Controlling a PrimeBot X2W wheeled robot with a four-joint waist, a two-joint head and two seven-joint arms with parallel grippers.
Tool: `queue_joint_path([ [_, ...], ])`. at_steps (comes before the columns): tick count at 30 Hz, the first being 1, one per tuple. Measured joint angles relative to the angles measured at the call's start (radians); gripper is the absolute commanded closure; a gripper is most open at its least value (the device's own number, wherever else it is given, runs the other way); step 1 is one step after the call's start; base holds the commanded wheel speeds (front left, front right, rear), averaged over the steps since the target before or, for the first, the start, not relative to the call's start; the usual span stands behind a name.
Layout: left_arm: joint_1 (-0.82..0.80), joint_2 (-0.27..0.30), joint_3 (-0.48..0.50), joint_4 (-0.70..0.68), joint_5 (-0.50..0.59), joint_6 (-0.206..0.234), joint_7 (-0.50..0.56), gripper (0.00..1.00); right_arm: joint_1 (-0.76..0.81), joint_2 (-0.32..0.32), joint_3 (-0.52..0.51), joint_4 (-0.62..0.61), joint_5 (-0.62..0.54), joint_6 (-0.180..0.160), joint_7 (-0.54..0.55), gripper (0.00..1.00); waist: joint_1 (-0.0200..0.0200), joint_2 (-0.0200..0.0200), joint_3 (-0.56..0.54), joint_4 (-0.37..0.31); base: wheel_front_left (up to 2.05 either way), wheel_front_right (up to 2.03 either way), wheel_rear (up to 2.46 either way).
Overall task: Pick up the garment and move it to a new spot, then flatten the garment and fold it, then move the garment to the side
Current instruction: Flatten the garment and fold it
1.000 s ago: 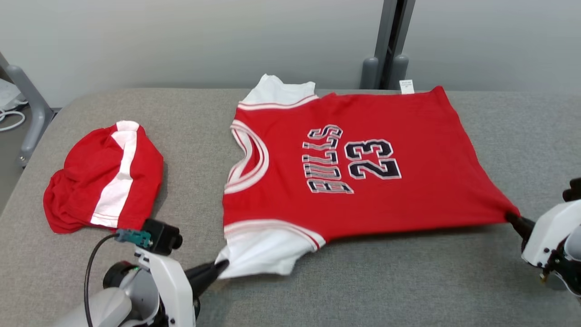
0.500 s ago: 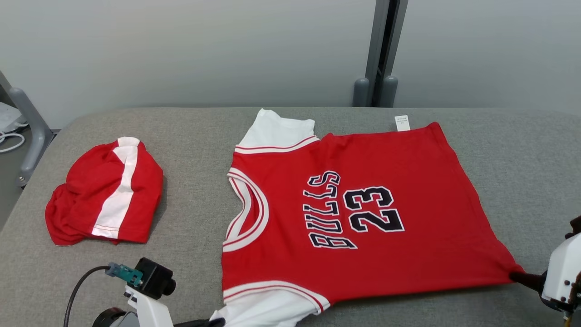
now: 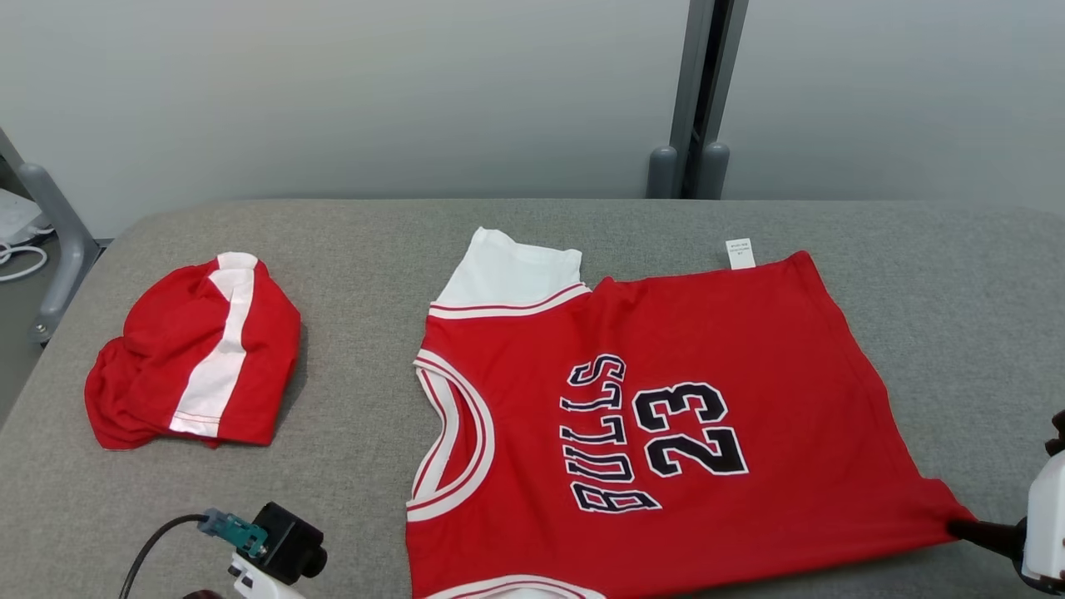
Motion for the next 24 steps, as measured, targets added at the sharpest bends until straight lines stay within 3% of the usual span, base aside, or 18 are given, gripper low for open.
queue_joint_path([
  [14,-0.064,0.008,0.056,-0.022,0.029,0.038,-0.026,1.00,-0.053,0.021,-0.081,-0.068,-0.116,0.000,-0.079,1.00,0.0000,0.0000,0.064,0.022,0.00,0.00,0.00],
  [24,-0.130,-0.045,0.086,0.016,0.080,0.051,-0.072,1.00,-0.137,0.044,-0.136,-0.073,-0.224,0.000,-0.137,1.00,0.0000,0.0000,0.108,0.043,0.00,0.00,0.00],
])
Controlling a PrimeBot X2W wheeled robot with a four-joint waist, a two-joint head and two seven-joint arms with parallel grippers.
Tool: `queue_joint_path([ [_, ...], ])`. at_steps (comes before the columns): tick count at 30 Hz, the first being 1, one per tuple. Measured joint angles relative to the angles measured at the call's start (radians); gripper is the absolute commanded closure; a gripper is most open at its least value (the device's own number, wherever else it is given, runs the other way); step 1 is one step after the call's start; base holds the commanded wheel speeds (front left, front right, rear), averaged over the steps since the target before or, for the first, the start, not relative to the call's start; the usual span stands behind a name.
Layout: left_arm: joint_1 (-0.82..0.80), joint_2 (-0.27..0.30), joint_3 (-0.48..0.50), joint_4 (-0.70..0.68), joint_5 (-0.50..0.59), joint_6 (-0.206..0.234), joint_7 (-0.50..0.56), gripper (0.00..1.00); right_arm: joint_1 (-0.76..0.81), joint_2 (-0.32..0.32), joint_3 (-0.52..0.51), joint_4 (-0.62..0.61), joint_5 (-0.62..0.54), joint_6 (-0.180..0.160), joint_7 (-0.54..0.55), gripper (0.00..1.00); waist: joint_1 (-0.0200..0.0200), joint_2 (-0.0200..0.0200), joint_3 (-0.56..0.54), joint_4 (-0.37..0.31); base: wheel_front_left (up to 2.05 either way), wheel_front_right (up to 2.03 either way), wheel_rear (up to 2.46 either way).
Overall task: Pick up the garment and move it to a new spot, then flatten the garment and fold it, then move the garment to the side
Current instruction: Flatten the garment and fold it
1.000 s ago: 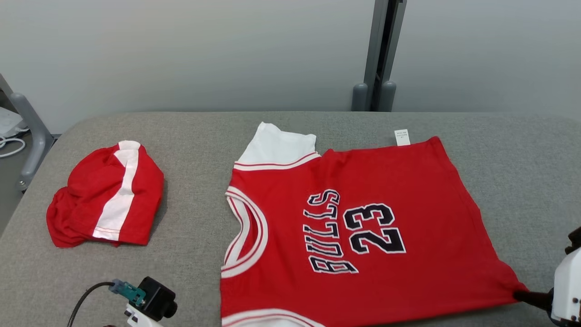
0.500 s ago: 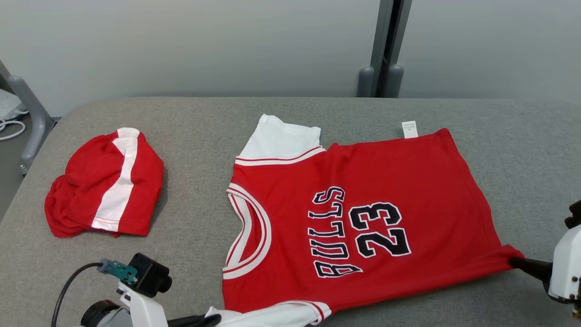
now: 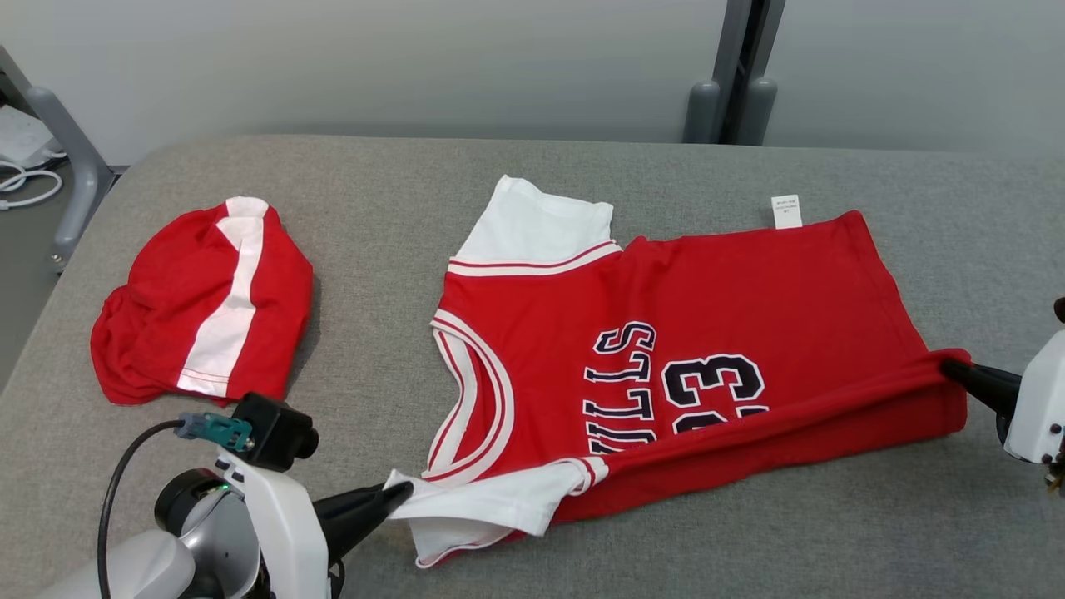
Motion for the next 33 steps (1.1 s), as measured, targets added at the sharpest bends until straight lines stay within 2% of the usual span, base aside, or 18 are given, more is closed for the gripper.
queue_joint_path([
  [11,-0.062,-0.096,0.020,0.114,0.063,0.017,-0.081,1.00,-0.044,0.030,-0.016,0.089,-0.136,0.000,-0.005,1.00,0.0000,0.0000,0.049,0.013,0.00,0.00,0.00],
  [22,-0.111,-0.182,0.027,0.244,0.106,0.012,-0.155,1.00,-0.082,0.068,-0.039,0.130,-0.209,0.000,-0.018,1.00,0.0000,0.0000,0.105,0.017,0.00,0.00,0.00],
  [23,-0.117,-0.188,0.024,0.257,0.115,0.012,-0.158,0.84,-0.085,0.073,-0.040,0.135,-0.216,0.000,-0.020,1.00,0.0000,0.0000,0.109,0.017,0.00,0.00,0.00],
  [24,-0.122,-0.195,0.023,0.271,0.123,0.013,-0.161,0.43,-0.087,0.081,-0.045,0.141,-0.216,0.000,-0.029,0.93,0.0000,0.0000,0.113,0.018,0.00,0.00,0.00],
  [25,-0.127,-0.209,0.022,0.300,0.131,0.028,-0.166,0.00,-0.098,0.096,-0.060,0.147,-0.221,0.000,-0.050,0.28,0.0000,0.0000,0.119,0.018,0.00,0.00,0.00],
  [26,-0.129,-0.213,0.022,0.312,0.136,0.033,-0.173,0.00,-0.102,0.103,-0.066,0.149,-0.221,0.000,-0.058,0.00,0.0000,0.0000,0.122,0.018,0.00,0.00,0.00],
  [30,-0.138,-0.239,0.039,0.346,0.151,0.057,-0.229,0.00,-0.105,0.115,-0.078,0.157,-0.232,0.000,-0.091,0.00,0.0000,0.0000,0.125,0.017,0.00,0.00,0.00],
  [33,-0.138,-0.262,0.061,0.367,0.170,0.092,-0.300,0.00,-0.104,0.117,-0.099,0.166,-0.248,0.000,-0.152,0.00,0.0000,0.0000,0.119,0.017,0.00,0.00,0.00],
])
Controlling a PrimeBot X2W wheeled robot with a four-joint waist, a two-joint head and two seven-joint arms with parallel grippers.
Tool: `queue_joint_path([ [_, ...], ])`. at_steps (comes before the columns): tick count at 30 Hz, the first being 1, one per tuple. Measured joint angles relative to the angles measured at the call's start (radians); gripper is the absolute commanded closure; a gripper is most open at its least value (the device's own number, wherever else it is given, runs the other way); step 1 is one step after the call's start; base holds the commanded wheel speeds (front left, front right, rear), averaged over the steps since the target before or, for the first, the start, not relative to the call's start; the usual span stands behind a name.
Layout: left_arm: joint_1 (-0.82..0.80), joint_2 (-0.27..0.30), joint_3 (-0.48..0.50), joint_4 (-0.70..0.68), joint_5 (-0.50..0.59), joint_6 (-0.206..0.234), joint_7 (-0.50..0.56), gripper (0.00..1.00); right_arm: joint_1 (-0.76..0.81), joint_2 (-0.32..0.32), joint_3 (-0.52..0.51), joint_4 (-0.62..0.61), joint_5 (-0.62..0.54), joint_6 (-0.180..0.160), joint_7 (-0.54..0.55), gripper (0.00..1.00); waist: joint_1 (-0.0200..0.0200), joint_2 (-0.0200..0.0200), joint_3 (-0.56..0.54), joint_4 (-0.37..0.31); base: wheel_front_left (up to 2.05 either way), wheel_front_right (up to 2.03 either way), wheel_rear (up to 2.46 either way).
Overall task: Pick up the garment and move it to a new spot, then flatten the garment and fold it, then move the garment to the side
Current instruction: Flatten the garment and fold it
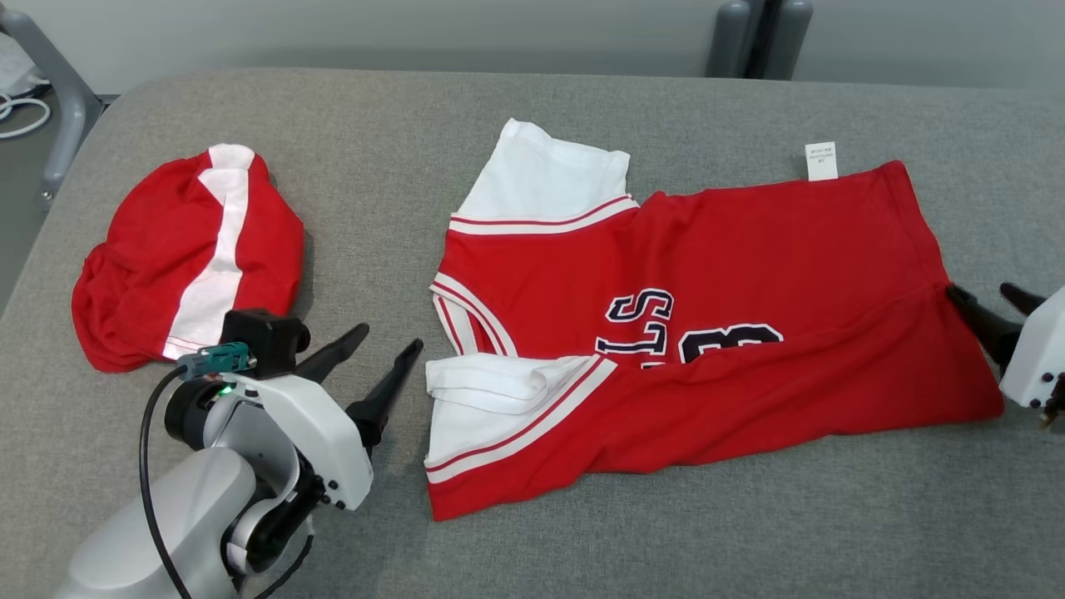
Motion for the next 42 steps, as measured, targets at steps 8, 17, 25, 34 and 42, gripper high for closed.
queue_joint_path([
  [8,0.087,-0.102,0.081,0.012,-0.007,0.103,-0.214,0.00,0.085,0.019,-0.047,-0.024,-0.085,0.000,-0.284,0.00,0.0000,0.0000,-0.033,-0.004,0.00,0.00,0.00],
  [17,0.232,-0.196,0.139,0.055,0.008,0.133,-0.264,0.00,0.223,0.109,-0.143,0.014,-0.206,0.000,-0.485,0.00,0.0000,0.0000,-0.091,-0.014,0.00,0.00,0.00],
  [25,0.333,-0.234,0.114,0.130,0.025,0.124,-0.266,0.00,0.336,0.205,-0.253,0.028,-0.284,0.000,-0.523,0.00,0.0000,0.0000,-0.165,-0.025,0.00,0.00,0.00],
  [34,0.345,-0.256,0.111,0.211,0.002,0.106,-0.253,0.00,0.369,0.258,-0.317,-0.001,-0.354,0.000,-0.526,0.00,0.0000,0.0000,-0.172,-0.050,0.00,0.00,0.00],
  [42,0.315,-0.274,0.097,0.312,-0.010,0.083,-0.212,0.00,0.373,0.278,-0.366,-0.014,-0.411,0.000,-0.522,0.00,-0.0001,0.0000,-0.150,-0.074,0.00,0.00,0.00],
])
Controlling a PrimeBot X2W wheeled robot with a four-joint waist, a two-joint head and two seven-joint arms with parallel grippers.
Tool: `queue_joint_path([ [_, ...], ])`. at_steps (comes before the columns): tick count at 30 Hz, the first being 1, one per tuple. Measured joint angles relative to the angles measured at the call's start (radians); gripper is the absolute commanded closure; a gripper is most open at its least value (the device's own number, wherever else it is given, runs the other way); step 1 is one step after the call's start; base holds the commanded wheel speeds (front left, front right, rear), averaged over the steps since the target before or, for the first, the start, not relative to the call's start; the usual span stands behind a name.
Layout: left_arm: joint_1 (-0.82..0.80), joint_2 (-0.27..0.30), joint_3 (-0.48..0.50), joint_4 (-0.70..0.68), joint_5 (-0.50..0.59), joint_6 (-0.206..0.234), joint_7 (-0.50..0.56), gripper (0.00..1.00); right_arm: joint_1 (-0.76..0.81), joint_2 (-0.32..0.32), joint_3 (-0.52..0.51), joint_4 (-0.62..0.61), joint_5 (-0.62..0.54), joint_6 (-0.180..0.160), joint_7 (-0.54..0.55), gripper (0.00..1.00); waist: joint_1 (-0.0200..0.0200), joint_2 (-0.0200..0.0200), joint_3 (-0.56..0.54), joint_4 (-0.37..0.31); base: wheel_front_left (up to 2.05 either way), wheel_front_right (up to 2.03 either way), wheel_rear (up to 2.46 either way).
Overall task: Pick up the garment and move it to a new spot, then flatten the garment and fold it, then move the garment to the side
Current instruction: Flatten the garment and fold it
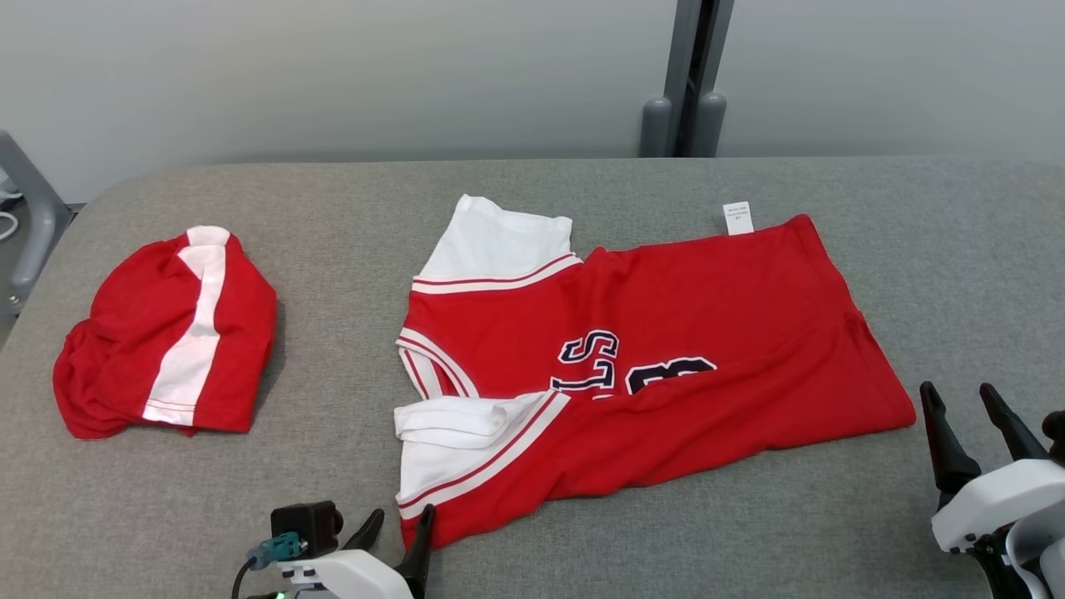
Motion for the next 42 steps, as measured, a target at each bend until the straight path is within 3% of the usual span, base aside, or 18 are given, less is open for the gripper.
queue_joint_path([
  [13,-0.058,-0.024,-0.016,0.124,-0.007,-0.047,0.035,0.00,0.000,0.023,-0.028,-0.032,-0.041,0.000,0.026,0.00,0.0000,0.0000,0.018,-0.036,0.00,0.00,0.00],
  [14,-0.062,-0.024,-0.019,0.132,-0.007,-0.049,0.036,0.13,0.000,0.024,-0.030,-0.034,-0.043,0.000,0.026,0.00,0.0000,0.0000,0.018,-0.037,0.00,0.00,0.00],
  [15,-0.066,-0.027,-0.022,0.140,-0.007,-0.057,0.039,0.64,0.000,0.025,-0.032,-0.035,-0.045,0.000,0.027,0.00,0.0000,0.0000,0.018,-0.037,0.00,0.00,0.00],
  [16,-0.071,-0.028,-0.025,0.147,-0.007,-0.060,0.042,1.00,0.000,0.026,-0.034,-0.037,-0.048,0.000,0.028,0.00,0.0000,0.0000,0.018,-0.038,0.00,0.00,0.00],
  [19,-0.081,-0.031,-0.037,0.163,0.004,-0.078,0.040,1.00,0.001,0.029,-0.038,-0.041,-0.052,0.000,0.032,0.00,0.0000,0.0000,0.019,-0.038,0.00,0.00,0.00],
  [25,-0.107,-0.025,-0.055,0.173,0.058,-0.061,-0.003,1.00,0.005,0.046,-0.057,-0.028,-0.034,0.000,0.066,0.00,0.0000,0.0000,0.023,-0.029,0.00,0.00,0.00],
  [26,-0.135,-0.002,-0.077,0.172,0.108,-0.042,-0.014,1.00,0.005,0.062,-0.075,-0.011,-0.004,0.000,0.083,0.00,0.0000,0.0000,0.025,-0.024,0.00,0.00,0.00],
  [32,-0.152,0.014,-0.075,0.146,0.126,-0.021,-0.028,1.00,0.001,0.083,-0.105,0.051,0.094,0.000,0.114,0.00,0.0000,0.0000,0.034,-0.007,0.00,0.00,0.00],
  [42,-0.165,0.023,-0.095,0.084,0.144,-0.016,-0.014,1.00,-0.090,0.126,-0.097,0.164,0.287,0.000,0.161,0.00,0.0000,0.0000,0.060,0.029,0.00,0.00,0.00],
])
